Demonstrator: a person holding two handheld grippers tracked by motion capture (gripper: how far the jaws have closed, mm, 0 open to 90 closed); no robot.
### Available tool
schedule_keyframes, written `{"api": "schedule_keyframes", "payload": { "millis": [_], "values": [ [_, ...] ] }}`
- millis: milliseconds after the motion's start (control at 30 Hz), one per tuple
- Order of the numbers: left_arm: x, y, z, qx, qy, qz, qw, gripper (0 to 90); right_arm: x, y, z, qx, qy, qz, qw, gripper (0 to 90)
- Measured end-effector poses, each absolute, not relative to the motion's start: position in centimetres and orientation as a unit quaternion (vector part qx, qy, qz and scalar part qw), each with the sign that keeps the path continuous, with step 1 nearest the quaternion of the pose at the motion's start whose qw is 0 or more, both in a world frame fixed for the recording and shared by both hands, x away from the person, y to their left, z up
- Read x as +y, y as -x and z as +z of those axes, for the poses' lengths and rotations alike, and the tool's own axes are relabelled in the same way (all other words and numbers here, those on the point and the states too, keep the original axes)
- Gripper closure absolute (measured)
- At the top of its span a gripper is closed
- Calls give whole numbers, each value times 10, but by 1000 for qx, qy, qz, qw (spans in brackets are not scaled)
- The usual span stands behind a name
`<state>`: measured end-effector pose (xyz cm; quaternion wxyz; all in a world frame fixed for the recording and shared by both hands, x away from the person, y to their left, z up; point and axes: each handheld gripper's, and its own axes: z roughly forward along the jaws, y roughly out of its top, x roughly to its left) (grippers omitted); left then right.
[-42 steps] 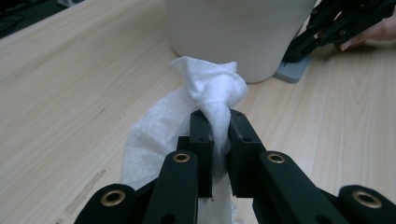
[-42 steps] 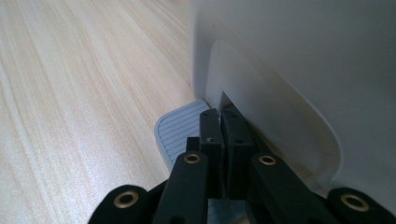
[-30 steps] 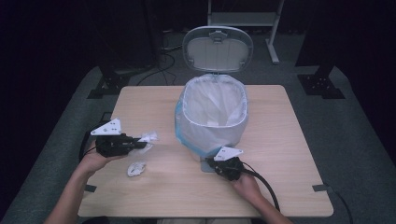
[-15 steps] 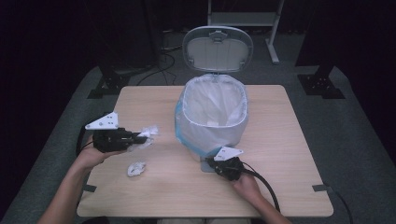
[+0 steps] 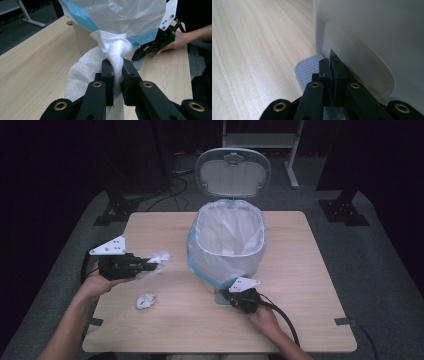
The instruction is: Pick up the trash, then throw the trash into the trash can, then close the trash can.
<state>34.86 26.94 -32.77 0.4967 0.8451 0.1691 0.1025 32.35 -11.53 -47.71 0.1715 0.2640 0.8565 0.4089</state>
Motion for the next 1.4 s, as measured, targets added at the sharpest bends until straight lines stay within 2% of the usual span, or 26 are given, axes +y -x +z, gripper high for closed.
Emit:
{"api": "schedule_keyframes", "payload": {
  "millis": [733, 1400],
  "values": [
    [257, -345, -297, 144, -846, 104, 503, 821, -115, -323, -477, 856, -265, 411, 168, 876],
    [233, -345, -253, 120, -850, 106, 501, 820, -116, -324, -477, 857, -261, 410, 170, 876]
  ]
}}
